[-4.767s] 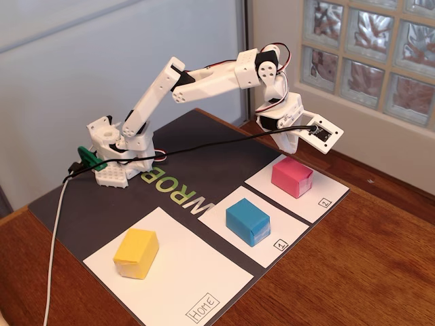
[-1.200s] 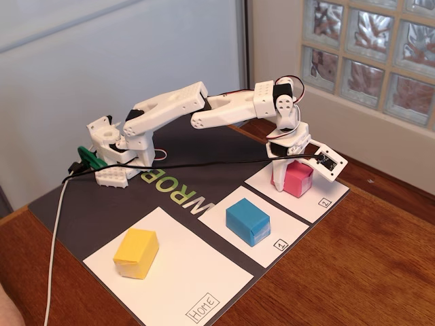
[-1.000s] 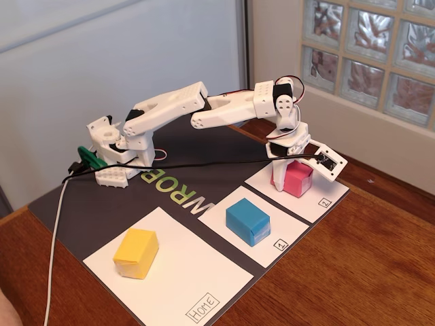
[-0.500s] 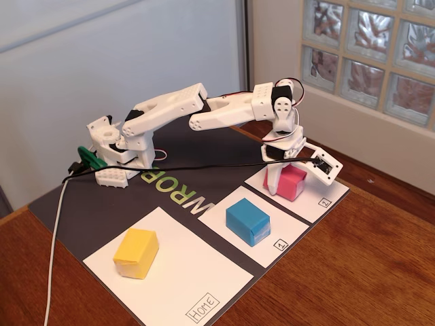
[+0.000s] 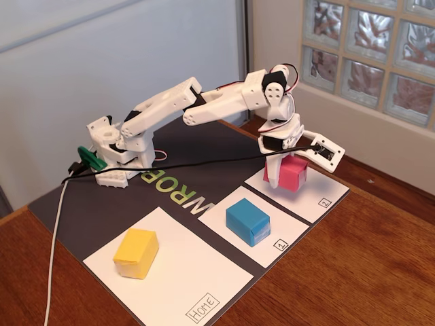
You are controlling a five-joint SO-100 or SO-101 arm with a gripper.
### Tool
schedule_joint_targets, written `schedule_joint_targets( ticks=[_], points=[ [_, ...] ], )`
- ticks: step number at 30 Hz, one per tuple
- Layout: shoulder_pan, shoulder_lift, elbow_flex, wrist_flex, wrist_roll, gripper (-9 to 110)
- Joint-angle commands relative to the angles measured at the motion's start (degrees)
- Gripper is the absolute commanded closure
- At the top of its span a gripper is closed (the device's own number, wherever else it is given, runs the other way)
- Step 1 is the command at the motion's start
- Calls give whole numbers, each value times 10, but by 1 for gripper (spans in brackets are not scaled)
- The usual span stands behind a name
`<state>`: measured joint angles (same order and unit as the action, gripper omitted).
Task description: Move box red to home
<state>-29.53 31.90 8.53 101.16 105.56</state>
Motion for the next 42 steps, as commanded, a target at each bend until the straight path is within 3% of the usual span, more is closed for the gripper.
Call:
schedule_joint_targets(
  ticks=[1,26,42],
  points=[
    [11,101,-18,96,-21,102],
    [56,345,127,97,-71,101],
    [197,540,293,97,-135,101]
  ],
)
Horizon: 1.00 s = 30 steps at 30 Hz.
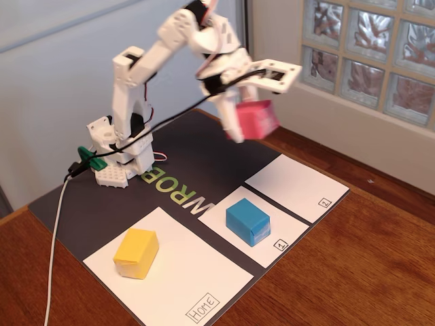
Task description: Move box red to home
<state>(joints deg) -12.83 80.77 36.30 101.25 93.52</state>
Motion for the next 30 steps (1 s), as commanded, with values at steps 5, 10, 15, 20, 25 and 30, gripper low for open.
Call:
schedule_joint_targets(
  ticks=[5,10,15,20,25,30],
  points=[
    [95,76,40,96,-46,101],
    [167,83,65,96,-64,102],
    [233,80,107,79,-54,102],
    [278,54,117,70,-20,102],
    [303,23,117,70,24,102],
    [314,-5,117,66,30,102]
  ],
)
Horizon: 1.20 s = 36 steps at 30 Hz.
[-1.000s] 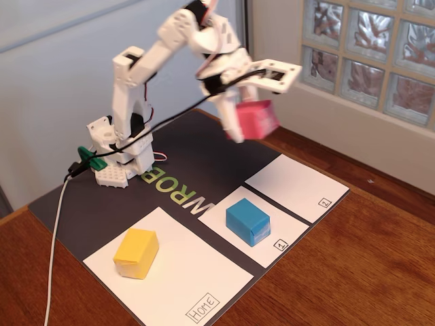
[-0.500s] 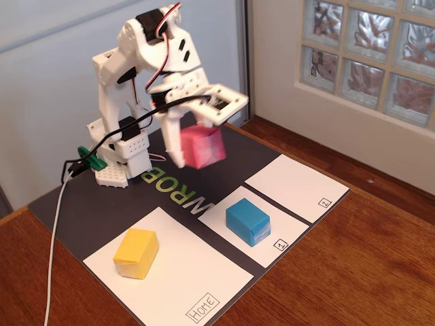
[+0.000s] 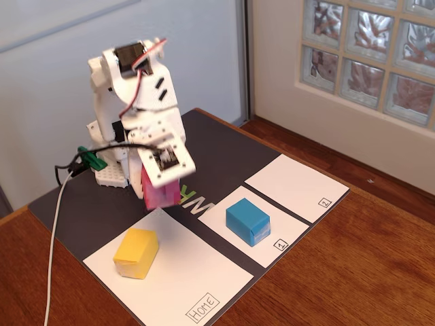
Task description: Move box red to home
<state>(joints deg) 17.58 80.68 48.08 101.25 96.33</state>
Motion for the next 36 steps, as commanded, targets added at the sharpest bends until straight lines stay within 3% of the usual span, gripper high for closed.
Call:
schedule_joint_targets(
  ticks=[1,36],
  points=[
    [11,-10,-1,61,-1,102],
    [-1,-275,-62,-120,-27,102]
  ],
)
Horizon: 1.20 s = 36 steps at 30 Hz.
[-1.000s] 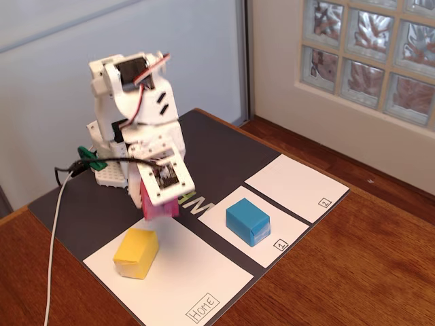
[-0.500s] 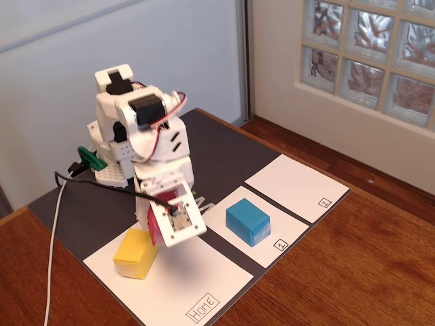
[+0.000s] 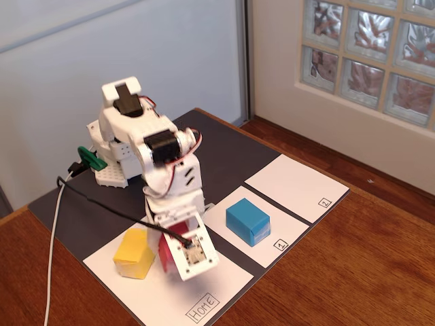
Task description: Move box red to home
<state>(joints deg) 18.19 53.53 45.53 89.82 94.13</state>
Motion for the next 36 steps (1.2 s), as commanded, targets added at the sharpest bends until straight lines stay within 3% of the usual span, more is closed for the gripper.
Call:
schedule_joint_targets(
  ticks=[1,19,27,36],
  points=[
    [-7,-11,-42,-6,-7,102],
    [0,-33,-28,-76,-87,102],
    [4,47,135,-171,-94,102],
    [-2,57,163,-191,-97,102]
  ],
)
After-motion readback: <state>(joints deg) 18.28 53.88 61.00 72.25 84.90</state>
